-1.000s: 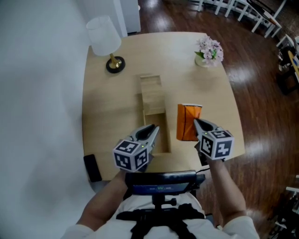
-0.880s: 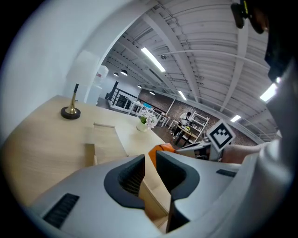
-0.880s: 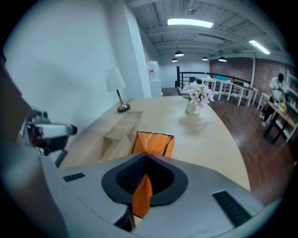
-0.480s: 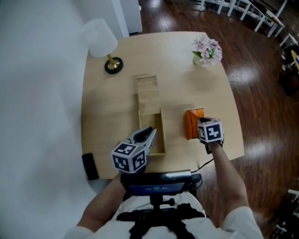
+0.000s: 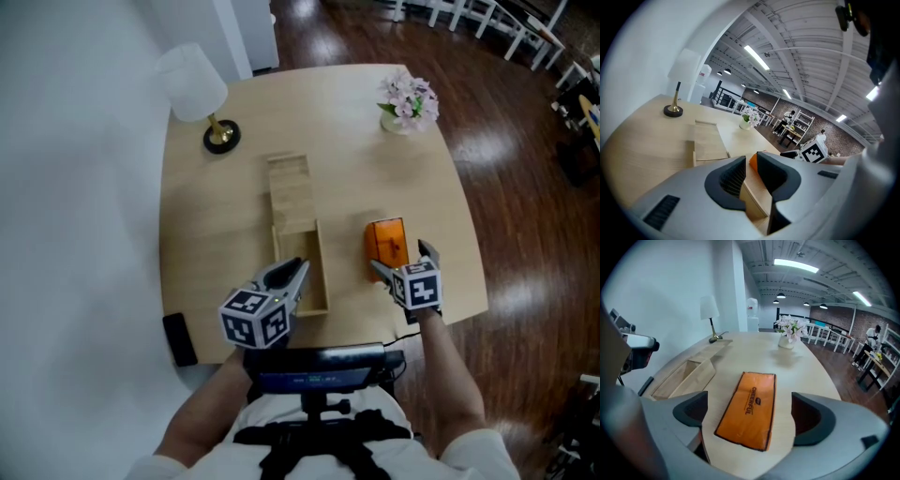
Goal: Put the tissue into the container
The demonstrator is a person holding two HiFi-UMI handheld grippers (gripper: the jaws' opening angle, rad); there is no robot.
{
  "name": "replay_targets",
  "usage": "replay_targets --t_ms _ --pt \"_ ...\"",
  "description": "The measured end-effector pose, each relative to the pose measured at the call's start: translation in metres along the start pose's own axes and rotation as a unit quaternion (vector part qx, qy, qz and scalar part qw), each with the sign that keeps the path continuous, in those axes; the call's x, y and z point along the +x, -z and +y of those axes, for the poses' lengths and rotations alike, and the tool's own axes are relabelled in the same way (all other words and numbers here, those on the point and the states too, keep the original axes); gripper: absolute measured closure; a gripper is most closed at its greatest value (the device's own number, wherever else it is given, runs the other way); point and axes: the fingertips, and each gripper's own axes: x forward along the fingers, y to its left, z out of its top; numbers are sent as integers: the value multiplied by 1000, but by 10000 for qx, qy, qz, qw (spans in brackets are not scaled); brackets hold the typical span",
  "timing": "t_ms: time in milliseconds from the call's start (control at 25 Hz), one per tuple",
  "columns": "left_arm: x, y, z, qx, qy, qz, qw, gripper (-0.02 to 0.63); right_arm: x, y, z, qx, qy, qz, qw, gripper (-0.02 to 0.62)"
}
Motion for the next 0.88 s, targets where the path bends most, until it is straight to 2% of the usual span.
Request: replay_targets --t_ms 160,600,640,680,880 --pt "0 1 1 38 34 45 10000 532 12 26 4 101 -14 291 9995 32" --pt "-7 5 21 46 -132 89 9999 532 41 32 9 143 -21 619 9980 35" --pt "-9 5 23 35 -148 86 9998 532 40 32 6 155 93 662 9976 57" --pt "-10 5 25 24 -163 83 9998 532 39 31 2 165 214 679 9973 145" --pt "-18 8 35 -29 -222 70 9997 532 33 23 -1 345 384 589 9969 207"
